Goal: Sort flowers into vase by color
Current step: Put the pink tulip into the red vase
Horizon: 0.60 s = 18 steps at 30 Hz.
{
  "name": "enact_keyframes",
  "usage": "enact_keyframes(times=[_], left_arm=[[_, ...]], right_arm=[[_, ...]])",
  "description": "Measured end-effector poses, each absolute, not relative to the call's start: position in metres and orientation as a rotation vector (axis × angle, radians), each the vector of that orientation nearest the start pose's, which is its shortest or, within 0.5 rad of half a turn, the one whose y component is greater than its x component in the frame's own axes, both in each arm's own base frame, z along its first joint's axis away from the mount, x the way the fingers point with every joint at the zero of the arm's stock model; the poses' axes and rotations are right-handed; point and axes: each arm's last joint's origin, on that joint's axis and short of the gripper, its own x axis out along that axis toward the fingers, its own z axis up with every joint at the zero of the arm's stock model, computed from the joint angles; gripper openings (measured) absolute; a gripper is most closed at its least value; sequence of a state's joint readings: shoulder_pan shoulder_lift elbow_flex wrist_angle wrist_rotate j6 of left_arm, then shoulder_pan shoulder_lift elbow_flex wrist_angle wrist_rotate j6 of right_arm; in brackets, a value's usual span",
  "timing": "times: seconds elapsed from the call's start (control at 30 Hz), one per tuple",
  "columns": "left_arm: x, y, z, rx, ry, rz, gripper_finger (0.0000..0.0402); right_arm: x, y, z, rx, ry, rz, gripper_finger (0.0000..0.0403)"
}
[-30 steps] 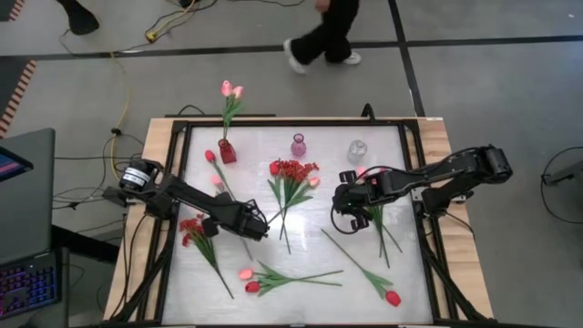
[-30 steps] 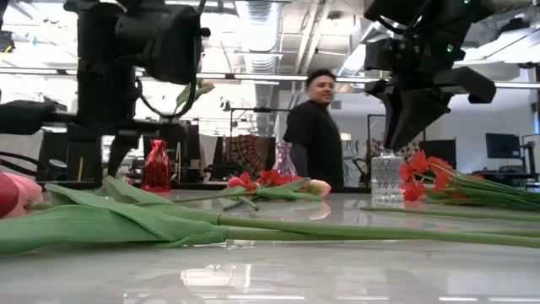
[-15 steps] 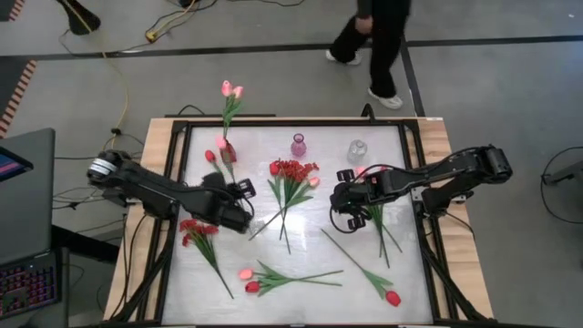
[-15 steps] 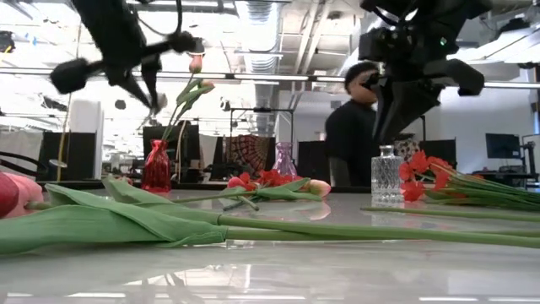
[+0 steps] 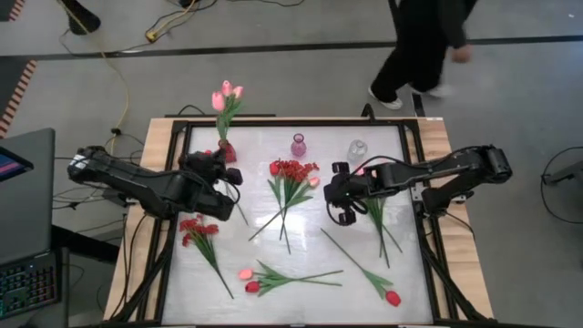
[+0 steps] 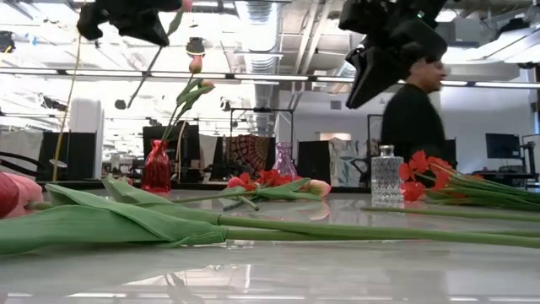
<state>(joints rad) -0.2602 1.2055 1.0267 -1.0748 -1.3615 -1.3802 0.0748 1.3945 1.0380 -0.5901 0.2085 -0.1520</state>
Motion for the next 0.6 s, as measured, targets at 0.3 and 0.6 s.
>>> enact_keyframes(times=[0.3,0.6], left_arm=[[0.188,-0.014,0.307,0.063,0.053,1.338,0.0],[0.186,0.014,0.285,-0.014,0.185,1.448,0.0]], right_arm=[[0.282,-0.009,0.261,-0.137,0.93,-0.179,0.0097],[0.281,-0.027,0.261,-0.06,0.929,-0.262,0.0097]])
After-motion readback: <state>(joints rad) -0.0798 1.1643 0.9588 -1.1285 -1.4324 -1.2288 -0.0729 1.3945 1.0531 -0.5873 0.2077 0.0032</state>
